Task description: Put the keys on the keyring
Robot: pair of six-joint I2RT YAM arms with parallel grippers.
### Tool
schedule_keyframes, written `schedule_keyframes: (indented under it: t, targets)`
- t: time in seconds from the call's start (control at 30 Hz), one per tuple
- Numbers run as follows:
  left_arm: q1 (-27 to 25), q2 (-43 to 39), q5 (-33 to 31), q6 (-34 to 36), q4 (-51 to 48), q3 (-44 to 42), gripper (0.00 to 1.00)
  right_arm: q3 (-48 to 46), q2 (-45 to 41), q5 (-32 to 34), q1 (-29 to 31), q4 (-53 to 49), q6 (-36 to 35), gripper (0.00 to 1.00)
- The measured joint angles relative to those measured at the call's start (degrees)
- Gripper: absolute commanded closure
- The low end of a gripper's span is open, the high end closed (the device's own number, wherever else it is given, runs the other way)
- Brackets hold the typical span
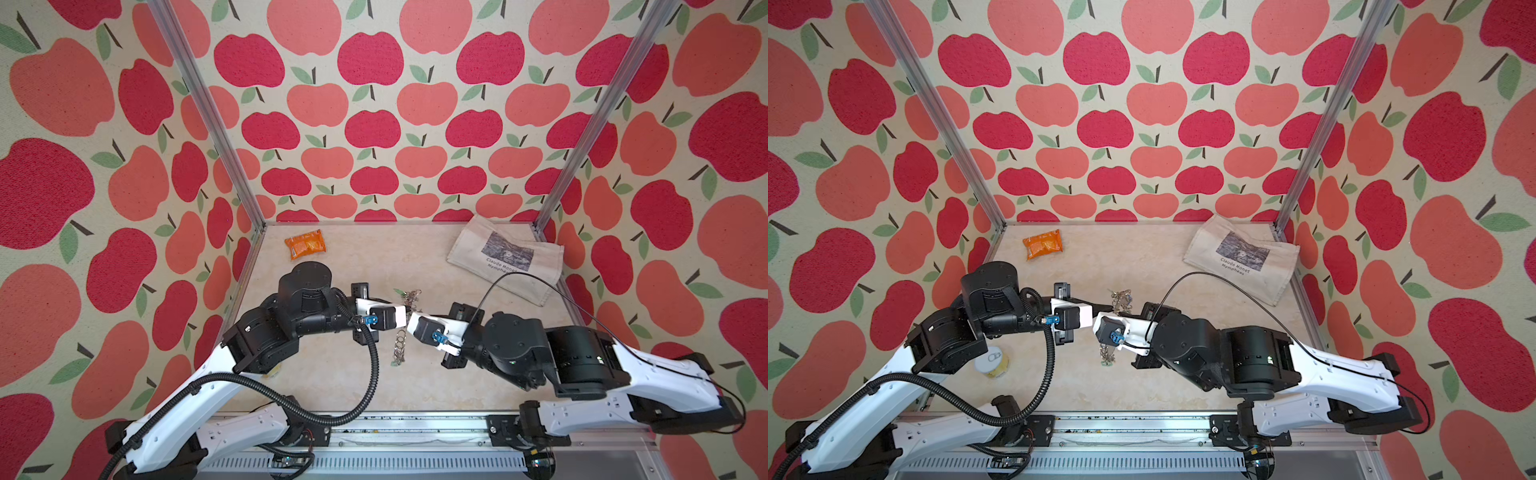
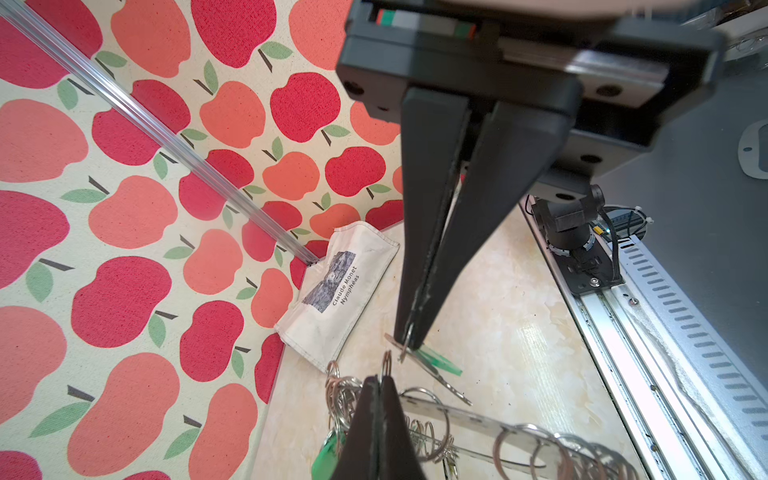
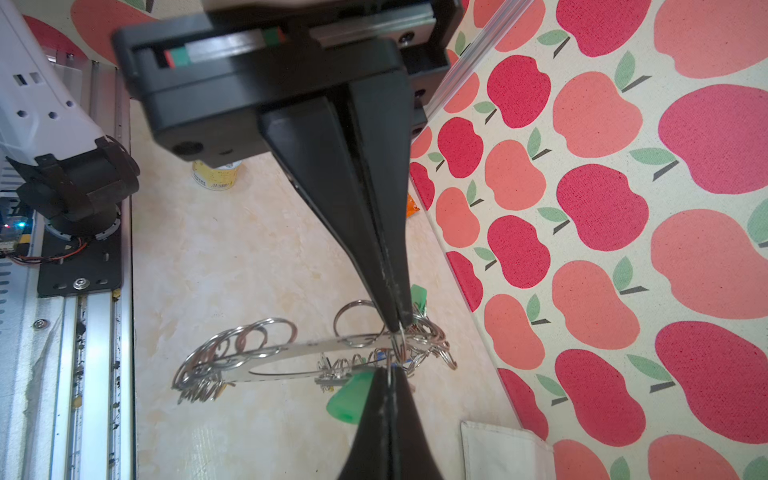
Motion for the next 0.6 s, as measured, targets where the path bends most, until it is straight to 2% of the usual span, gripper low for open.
schedule_keyframes:
  t: [0.6]
  targets:
    - [0.00, 0.33, 0.02, 0.00, -2.19, 0.81, 1.00, 1.09, 0.96, 0.15, 0.00, 0.07, -0.04, 1.00]
